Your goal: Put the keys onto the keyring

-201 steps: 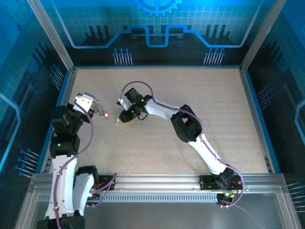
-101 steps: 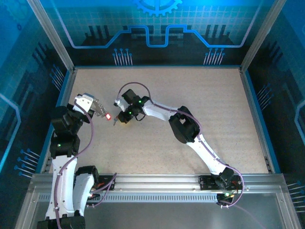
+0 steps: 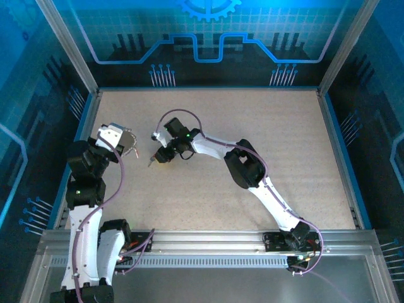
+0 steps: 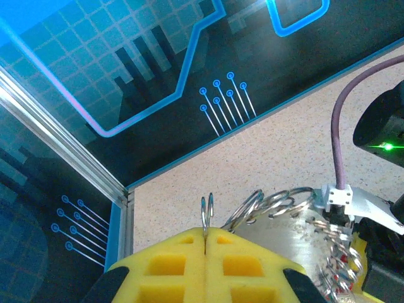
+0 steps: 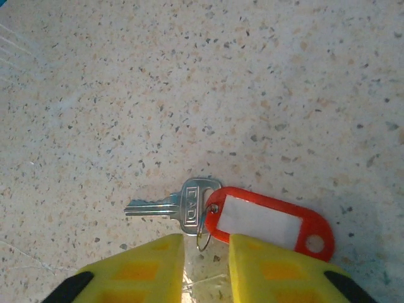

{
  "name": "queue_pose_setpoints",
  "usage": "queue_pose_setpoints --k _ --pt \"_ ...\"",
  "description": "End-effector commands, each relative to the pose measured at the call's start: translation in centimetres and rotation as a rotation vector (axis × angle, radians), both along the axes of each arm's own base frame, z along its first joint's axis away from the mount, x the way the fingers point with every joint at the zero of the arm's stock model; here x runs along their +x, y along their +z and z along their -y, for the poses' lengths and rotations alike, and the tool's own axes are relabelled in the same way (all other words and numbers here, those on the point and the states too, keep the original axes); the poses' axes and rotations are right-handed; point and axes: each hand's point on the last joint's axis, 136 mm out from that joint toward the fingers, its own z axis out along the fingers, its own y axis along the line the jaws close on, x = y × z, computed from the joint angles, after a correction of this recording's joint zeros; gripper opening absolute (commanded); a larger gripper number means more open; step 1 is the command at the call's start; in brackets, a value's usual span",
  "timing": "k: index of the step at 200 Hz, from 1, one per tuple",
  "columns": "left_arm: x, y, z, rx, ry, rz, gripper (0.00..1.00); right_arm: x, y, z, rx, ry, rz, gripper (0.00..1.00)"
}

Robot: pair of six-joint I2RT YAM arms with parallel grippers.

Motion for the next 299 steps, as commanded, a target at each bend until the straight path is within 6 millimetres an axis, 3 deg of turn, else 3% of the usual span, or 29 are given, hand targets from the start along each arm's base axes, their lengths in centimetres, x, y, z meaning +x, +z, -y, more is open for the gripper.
queue_pose_setpoints --k 1,81,147,224,246,299 --pt "0.2 1.0 -0.2 -0.008 0.004 0.051 0.00 0.4 2.5 -0.3 0.052 0.016 0.031 0.28" --pt "0.2 0.9 -0.5 -0.011 0.012 0.050 0.00 0.4 0.0 -0.9 -0.003 0.023 0.017 0.33" --pt "0.1 0.8 -0.6 -0.008 0.019 0.050 0.00 -0.4 -2.0 -0.6 -0.074 0.002 0.003 0.26" --pt "0.0 0.8 -0.7 -0.010 0.025 0.049 0.00 -0.8 -0.6 -0.4 -0.062 -0.012 0.032 0.10" --pt "0.1 0.8 -0.5 -0.020 0.019 0.048 0.00 -1.0 0.6 -0.2 -0.040 -0.023 0.032 0.03" --pt "0.2 0.7 -0.2 -0.043 0.001 0.046 0.00 -2.2 3.8 1.8 0.022 -0.019 0.047 0.00"
